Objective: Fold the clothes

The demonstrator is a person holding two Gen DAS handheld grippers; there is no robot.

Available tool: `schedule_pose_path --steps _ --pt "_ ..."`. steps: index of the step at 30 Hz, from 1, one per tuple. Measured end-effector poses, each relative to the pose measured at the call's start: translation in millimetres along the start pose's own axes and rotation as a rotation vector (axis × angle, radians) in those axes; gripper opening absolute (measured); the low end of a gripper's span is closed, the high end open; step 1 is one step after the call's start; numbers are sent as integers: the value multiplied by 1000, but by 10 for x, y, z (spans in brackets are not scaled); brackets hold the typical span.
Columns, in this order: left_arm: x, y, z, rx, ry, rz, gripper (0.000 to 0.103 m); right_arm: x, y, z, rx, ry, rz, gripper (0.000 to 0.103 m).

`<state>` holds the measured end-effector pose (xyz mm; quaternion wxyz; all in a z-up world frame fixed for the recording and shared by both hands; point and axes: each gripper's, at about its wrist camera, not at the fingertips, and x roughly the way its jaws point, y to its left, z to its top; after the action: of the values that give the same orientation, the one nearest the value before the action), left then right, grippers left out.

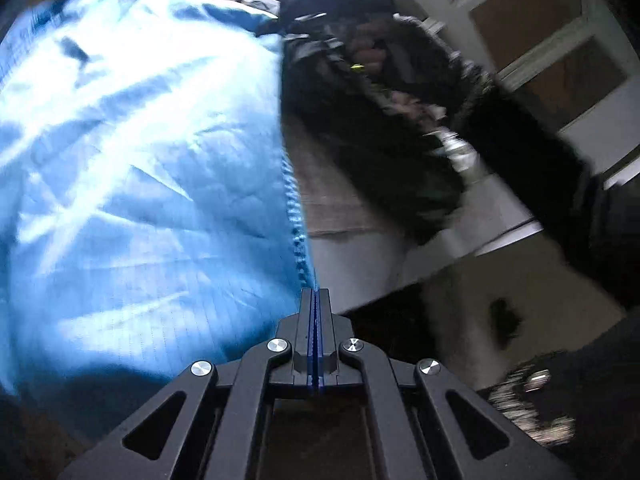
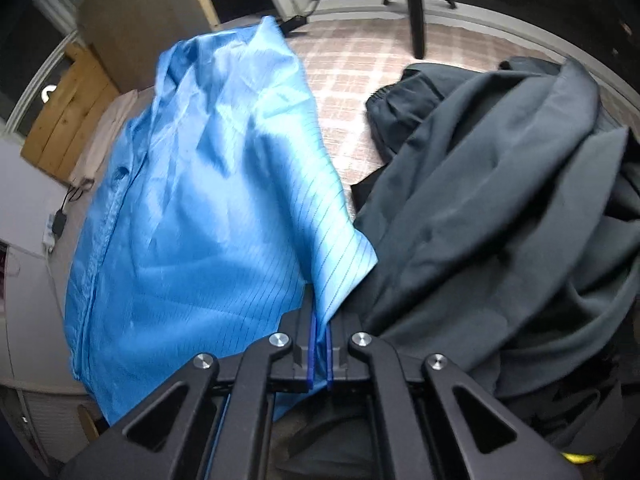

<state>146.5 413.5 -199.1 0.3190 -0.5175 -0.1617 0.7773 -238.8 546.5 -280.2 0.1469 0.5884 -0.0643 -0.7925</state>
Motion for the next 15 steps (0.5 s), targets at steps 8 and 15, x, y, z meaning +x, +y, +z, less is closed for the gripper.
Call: schedule_pose_path --steps 8,15 --pt "-621 299 -79 -120 -158 -46 0 -485 483 159 17 -61 24 3" --pt "-1067 895 -285 -287 -291 49 0 -313 1756 565 -183 -46 17 3"
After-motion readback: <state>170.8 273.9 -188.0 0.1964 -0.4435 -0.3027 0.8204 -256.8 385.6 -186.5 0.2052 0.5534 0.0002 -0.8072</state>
